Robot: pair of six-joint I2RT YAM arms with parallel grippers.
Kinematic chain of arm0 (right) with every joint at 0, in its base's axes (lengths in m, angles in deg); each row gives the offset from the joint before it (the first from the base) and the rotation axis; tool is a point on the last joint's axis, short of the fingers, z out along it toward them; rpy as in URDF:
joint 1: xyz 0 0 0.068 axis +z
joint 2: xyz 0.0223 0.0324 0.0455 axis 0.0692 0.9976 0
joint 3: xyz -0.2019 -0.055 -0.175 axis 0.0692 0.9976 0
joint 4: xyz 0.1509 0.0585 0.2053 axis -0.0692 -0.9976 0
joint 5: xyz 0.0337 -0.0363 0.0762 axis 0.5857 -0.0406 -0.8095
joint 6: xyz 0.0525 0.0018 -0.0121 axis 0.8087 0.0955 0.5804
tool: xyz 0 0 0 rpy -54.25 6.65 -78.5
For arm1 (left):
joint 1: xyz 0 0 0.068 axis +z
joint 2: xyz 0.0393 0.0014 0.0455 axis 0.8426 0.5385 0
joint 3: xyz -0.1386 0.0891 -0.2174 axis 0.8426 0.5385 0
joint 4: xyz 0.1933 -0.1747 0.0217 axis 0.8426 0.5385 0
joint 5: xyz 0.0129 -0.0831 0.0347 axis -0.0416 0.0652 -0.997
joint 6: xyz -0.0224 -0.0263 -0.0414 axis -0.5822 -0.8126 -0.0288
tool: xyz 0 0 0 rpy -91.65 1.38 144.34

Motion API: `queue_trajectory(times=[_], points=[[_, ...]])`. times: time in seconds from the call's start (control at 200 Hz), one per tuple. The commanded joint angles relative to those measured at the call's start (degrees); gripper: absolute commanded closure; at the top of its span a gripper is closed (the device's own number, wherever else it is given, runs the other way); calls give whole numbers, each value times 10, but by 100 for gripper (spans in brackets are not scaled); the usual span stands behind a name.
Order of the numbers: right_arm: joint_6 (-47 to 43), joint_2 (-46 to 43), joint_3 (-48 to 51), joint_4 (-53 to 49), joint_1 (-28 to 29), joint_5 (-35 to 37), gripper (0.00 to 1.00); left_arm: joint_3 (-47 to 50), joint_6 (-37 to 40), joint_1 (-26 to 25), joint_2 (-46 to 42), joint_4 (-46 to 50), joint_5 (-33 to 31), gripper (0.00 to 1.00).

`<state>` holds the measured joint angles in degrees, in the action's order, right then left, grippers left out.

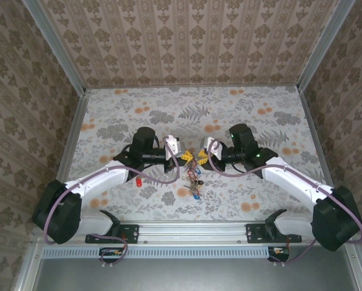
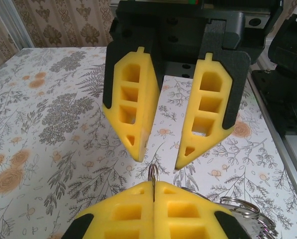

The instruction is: Put the keys on the keyring

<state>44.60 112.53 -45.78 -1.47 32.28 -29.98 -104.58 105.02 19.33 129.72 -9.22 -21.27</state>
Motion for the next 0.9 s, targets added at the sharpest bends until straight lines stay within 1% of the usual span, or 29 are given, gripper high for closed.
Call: queue_trajectory(times=[0.0,0.065,0.25,0.51,0.69,0.77,0.845,0.895], points=[[5,16,-28,16,-3,-22,70,2,-14,6,0,-40,30,100],[2,24,-33,16,-3,-20,69,2,-15,6,1,-40,31,100],[1,48,-48,17,-3,-52,70,3,-16,7,2,-43,32,100],[2,75,-62,25,-2,-74,80,2,-19,8,4,-50,32,100],[-3,81,-65,22,-3,-69,100,4,-21,9,4,-51,31,100],[-2,76,-65,21,-3,-62,100,7,-21,11,4,-49,27,100],[-7,70,-67,13,-3,-53,100,4,-11,14,4,-27,29,100],[-13,67,-72,1,-2,-47,100,0,-1,15,4,-2,25,92]])
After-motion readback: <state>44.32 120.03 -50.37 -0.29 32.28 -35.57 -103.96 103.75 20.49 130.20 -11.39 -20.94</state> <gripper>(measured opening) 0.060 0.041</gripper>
